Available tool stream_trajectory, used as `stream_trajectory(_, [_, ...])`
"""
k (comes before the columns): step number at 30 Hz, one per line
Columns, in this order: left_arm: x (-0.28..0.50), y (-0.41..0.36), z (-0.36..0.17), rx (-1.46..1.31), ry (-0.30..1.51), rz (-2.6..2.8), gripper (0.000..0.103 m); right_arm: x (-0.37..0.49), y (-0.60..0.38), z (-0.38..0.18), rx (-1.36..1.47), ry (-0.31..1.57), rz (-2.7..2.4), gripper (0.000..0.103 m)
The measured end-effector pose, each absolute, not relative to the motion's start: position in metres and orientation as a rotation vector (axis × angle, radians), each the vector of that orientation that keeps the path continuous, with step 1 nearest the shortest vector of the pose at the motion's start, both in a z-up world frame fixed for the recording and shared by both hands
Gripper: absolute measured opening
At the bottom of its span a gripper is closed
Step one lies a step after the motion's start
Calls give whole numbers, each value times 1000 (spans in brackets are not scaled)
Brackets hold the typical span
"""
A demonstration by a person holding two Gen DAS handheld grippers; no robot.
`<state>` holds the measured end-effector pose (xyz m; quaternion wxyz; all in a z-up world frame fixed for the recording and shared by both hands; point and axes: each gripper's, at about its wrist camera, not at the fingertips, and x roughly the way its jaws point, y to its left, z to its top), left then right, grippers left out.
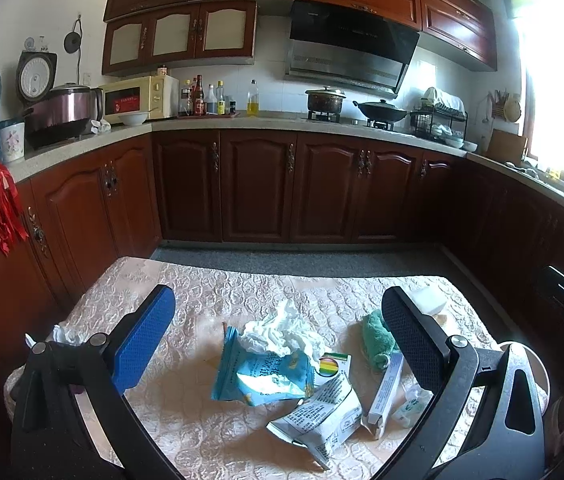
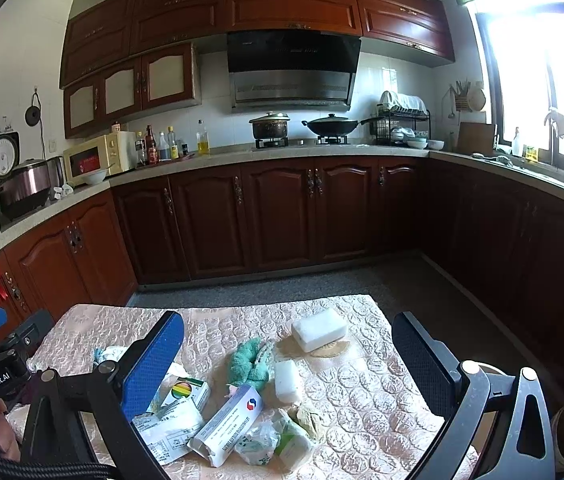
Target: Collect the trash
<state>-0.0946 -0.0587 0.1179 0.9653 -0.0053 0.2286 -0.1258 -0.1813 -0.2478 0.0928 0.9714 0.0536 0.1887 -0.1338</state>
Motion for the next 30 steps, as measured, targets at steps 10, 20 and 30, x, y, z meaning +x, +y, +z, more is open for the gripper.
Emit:
stream_trajectory(10, [-96, -57, 118, -12, 460, -253, 103, -180, -250, 93, 107, 383, -271, 103])
stream_trajectory(20, [-97, -57, 118, -12, 459, -252, 103, -180, -251, 92, 111, 383, -271, 103])
stream_trajectory(30, [-98, -57, 119, -9, 456, -248, 103, -180, -251, 92, 112, 383, -273, 103])
